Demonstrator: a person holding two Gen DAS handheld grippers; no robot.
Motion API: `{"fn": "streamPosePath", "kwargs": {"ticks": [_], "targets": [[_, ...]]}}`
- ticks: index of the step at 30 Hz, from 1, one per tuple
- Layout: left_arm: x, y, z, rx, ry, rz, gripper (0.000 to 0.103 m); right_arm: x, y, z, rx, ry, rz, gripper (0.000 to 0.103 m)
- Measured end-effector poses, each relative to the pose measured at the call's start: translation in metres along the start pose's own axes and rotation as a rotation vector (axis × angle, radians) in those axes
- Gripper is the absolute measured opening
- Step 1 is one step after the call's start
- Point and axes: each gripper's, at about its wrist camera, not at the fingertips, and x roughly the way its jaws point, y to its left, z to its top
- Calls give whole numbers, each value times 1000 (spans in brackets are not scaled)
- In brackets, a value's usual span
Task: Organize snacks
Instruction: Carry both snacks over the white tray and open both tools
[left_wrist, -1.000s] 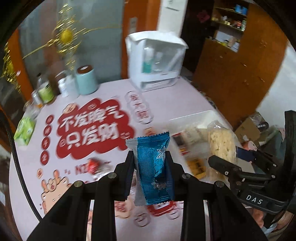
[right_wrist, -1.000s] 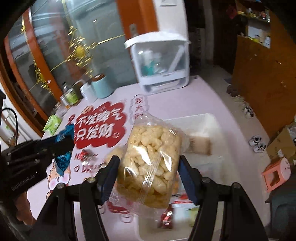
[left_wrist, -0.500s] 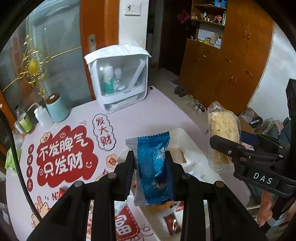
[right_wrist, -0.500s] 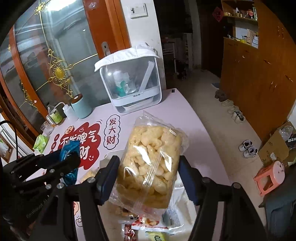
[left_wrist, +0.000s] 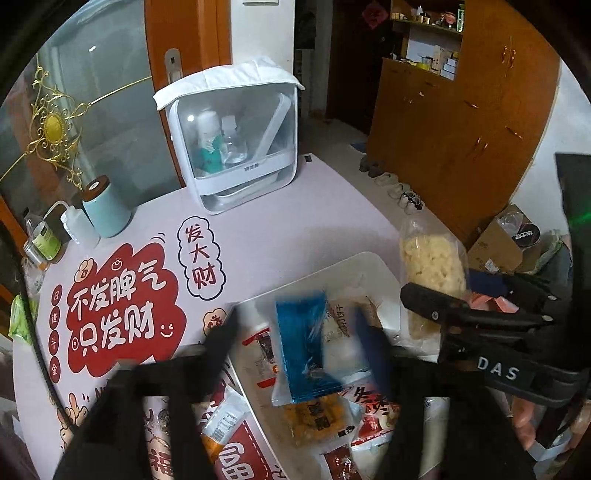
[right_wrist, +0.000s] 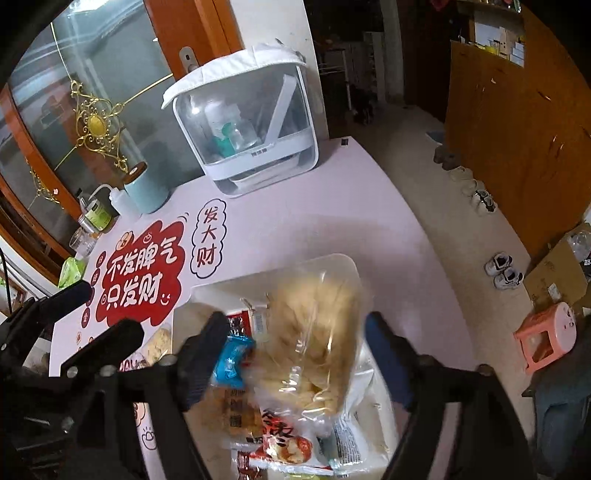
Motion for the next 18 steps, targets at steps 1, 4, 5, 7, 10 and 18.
{"fn": "streamPosePath", "kwargs": {"ticks": [1,4,5,7,10,18], "targets": [[-1,1,0,-4,-12,3,85,-1,1,1,-3,-9,1,82],[-1,6,-1,-7,-12,10,85,-4,4,3,-17,-19,1,82],[-1,8,-1,-12,-10,12,86,-6,6,4,-22,-22,5,82],[-1,13,-2,-25,-3,10,86,-7,8,5,-28,-22,7,82],[-6,19,-2,-35,-10,14,85,-11,12,4,-35,-26,13,82],[-28,32,-3,-28,-38,41,85,-28,26,0,-55,-43,25,82]]}}
